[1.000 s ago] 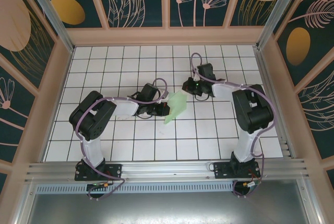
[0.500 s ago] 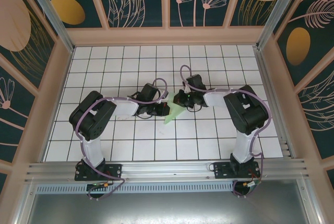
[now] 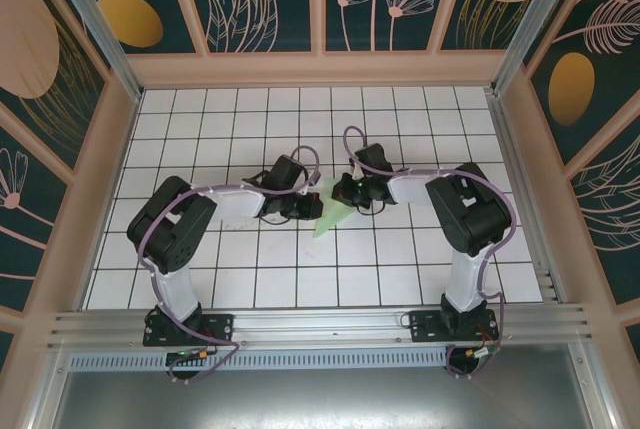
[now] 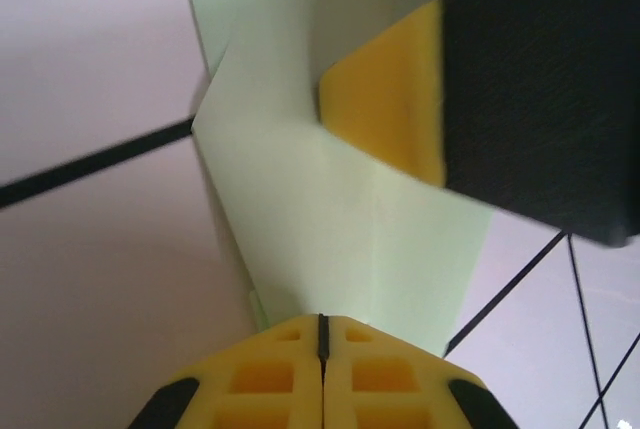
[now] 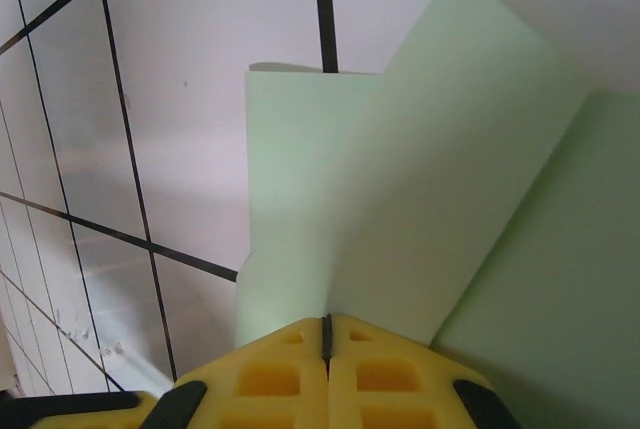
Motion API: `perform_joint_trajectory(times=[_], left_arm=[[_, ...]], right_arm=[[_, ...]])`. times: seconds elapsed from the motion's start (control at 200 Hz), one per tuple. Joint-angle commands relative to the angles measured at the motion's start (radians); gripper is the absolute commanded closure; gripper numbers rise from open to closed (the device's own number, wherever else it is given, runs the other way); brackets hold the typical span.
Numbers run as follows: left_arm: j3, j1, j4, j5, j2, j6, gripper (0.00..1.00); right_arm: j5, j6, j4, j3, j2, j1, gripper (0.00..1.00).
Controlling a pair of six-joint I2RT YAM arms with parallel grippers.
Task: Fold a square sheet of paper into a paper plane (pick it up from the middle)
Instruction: Fourth fold the wing at the center of the table.
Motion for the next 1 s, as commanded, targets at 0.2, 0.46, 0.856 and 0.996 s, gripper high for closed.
perform_joint_trajectory(times=[0.2, 0.46, 0.856, 0.996], left_arm=[[0.004, 0.004, 0.031, 0.054, -0.087, -0.070, 0.91], [-0.084, 0.001, 0.096, 0.147, -0.073, -0.123, 0.91], [-0.083, -0.006, 0.145, 0.187, -0.039, -0.164, 0.89], [-0.089, -0.010, 0.138, 0.183, -0.010, -0.178, 0.89]], right_arm=[[0.089, -0.005, -0.126, 0.017, 0.076, 0.016, 1.00], [0.102, 0.006, -0.146, 0.030, 0.081, 0.016, 1.00], [0.110, 0.019, -0.154, 0.036, 0.075, 0.016, 1.00], [0.109, 0.022, -0.156, 0.037, 0.078, 0.016, 1.00]])
